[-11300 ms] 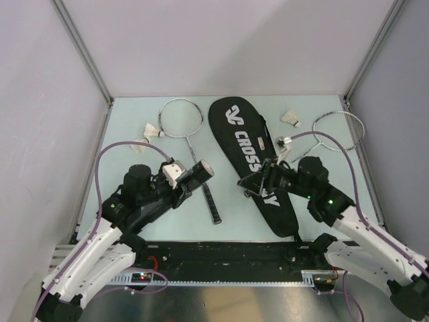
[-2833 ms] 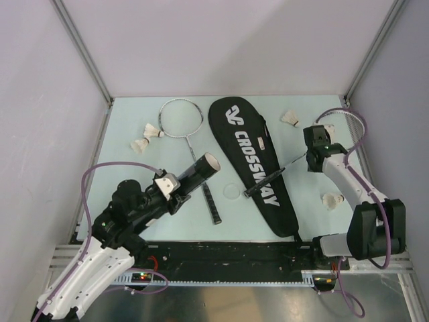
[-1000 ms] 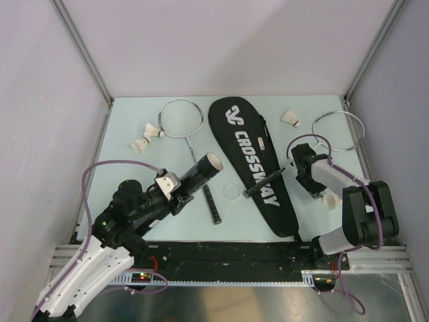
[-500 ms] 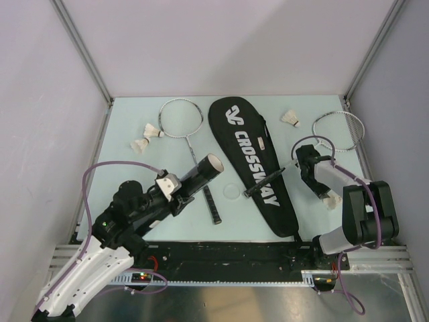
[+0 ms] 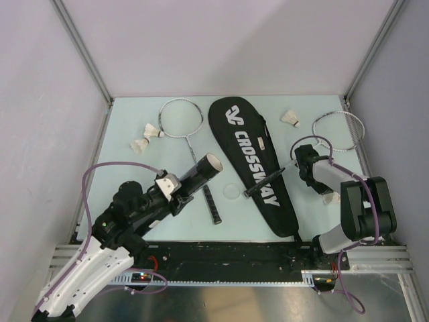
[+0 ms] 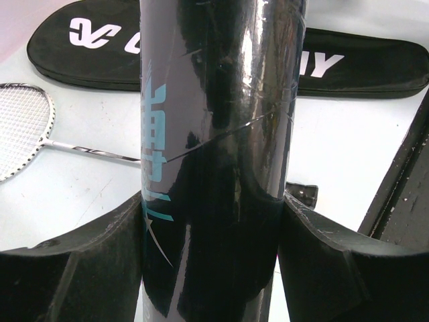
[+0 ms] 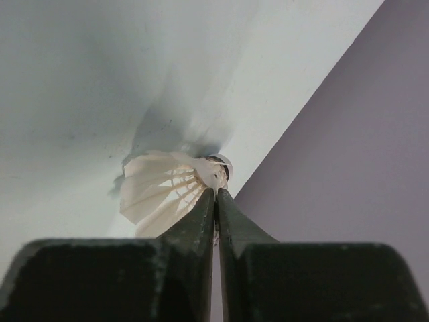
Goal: Pack up the badminton gear
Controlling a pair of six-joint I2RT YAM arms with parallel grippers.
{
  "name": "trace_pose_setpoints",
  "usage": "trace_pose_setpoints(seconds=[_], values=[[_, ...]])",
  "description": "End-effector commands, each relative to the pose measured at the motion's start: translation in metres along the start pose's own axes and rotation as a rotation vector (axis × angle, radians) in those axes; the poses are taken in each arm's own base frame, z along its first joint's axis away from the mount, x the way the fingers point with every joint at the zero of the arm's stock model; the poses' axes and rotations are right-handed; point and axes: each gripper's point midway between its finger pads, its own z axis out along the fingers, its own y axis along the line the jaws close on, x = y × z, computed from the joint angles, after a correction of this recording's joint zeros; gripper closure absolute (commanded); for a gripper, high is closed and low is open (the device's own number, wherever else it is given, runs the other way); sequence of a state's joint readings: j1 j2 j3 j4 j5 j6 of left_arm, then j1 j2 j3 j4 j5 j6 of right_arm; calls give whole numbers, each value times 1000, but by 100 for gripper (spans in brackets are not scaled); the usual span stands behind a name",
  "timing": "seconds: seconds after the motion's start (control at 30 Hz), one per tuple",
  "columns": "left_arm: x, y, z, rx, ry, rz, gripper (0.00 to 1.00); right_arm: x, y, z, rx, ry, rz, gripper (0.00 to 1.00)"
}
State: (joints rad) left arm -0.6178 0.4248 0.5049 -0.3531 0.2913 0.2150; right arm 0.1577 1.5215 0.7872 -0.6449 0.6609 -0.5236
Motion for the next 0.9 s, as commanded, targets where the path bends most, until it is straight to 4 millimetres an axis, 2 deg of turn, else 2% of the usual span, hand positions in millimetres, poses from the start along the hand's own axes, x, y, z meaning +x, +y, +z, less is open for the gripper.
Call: trace_pose_setpoints(seconds=[0.0,0.2,0.37,0.47,0.63,0.77,0.87], values=[[-16,6,0,-26,-64,40,63,-7,-14,-8,47,-22,20,98],[-14,4,3,-7,-55,52,64,-32,-30,-34,67,-110,112,100],[-14,-1,6,30,-47,59,64,-57,-48,-69,69,-195,259,100],[-14,3,7,16,-34,68,64,-76,-56,-96,62,-280,333,100],[-15,7,10,6,-16,82,65,-106,-62,-159,-72,-509,527,100],[-22,3,11,45,-31,127,64,-124,-58,-219,-296,-735,699,100],[-29,-5,12,106,-55,194,64,-128,-50,-269,-505,-900,775,100]])
